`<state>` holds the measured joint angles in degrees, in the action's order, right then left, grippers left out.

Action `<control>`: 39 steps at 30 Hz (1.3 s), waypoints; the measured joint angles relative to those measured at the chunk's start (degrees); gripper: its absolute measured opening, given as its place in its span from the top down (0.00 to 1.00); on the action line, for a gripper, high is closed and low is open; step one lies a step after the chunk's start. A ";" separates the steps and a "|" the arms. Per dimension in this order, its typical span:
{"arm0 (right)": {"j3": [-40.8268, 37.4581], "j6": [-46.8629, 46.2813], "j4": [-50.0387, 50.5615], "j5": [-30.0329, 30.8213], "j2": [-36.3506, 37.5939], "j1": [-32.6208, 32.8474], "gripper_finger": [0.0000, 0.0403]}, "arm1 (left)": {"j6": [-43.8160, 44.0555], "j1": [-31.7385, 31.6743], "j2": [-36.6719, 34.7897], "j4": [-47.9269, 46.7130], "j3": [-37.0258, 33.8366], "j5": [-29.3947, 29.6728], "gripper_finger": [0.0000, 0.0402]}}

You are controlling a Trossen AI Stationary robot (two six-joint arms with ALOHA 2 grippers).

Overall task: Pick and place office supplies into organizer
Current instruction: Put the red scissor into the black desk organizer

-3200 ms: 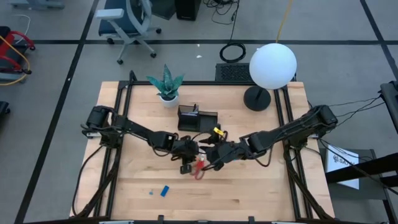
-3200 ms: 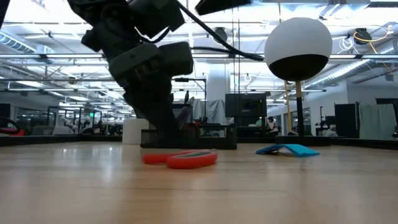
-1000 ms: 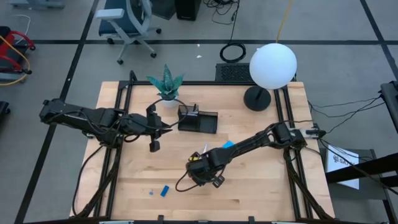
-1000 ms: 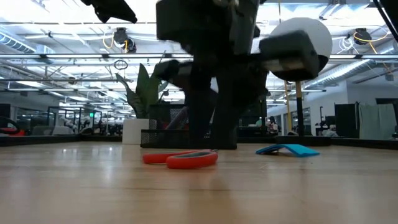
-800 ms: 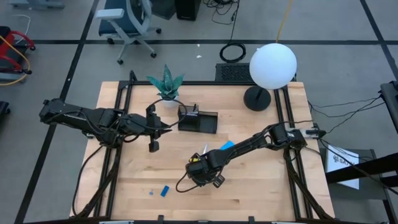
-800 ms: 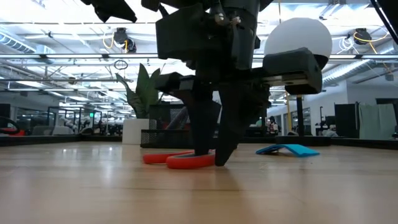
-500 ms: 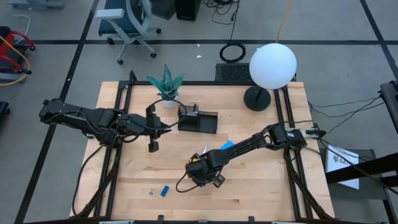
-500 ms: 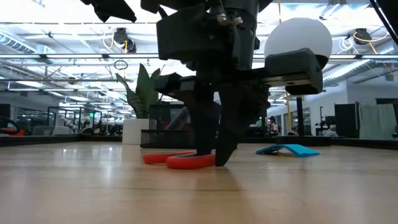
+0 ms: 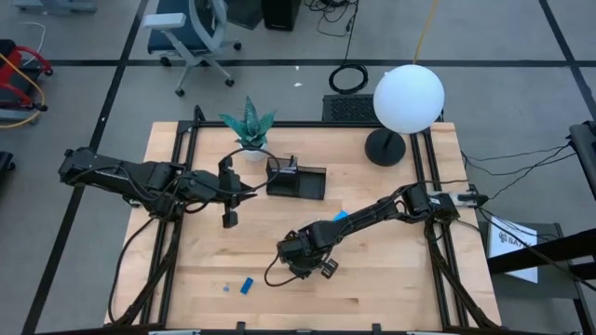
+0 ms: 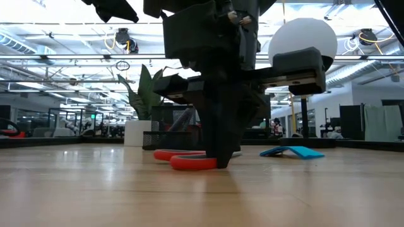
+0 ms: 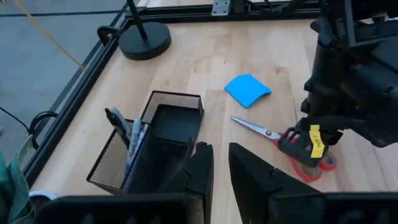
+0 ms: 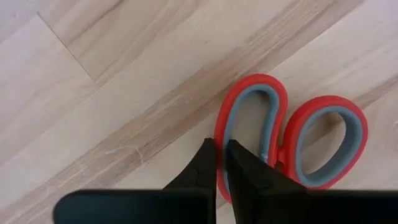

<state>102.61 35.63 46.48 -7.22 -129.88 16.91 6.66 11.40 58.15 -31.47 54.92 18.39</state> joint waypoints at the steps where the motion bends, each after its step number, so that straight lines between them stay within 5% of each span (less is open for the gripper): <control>1: -0.01 -0.05 0.00 -0.04 0.07 -0.02 0.98 | 0.00 0.00 0.00 -0.01 0.00 0.00 0.85; 24: -0.22 -6.37 -3.06 14.01 12.96 0.03 0.98 | 0.02 0.00 -0.10 -0.10 0.00 1.24 0.85; 33: -0.17 -11.03 -8.90 24.05 15.03 0.04 0.98 | 0.95 2.18 -3.13 -0.63 -0.02 3.89 0.85; 39: -1.66 -17.02 -16.19 37.24 15.24 -0.75 0.98 | 2.51 6.01 -5.73 -2.96 -0.02 8.82 0.85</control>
<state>100.95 18.62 30.29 30.02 -114.65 16.16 9.16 17.41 52.42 -34.43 54.89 27.22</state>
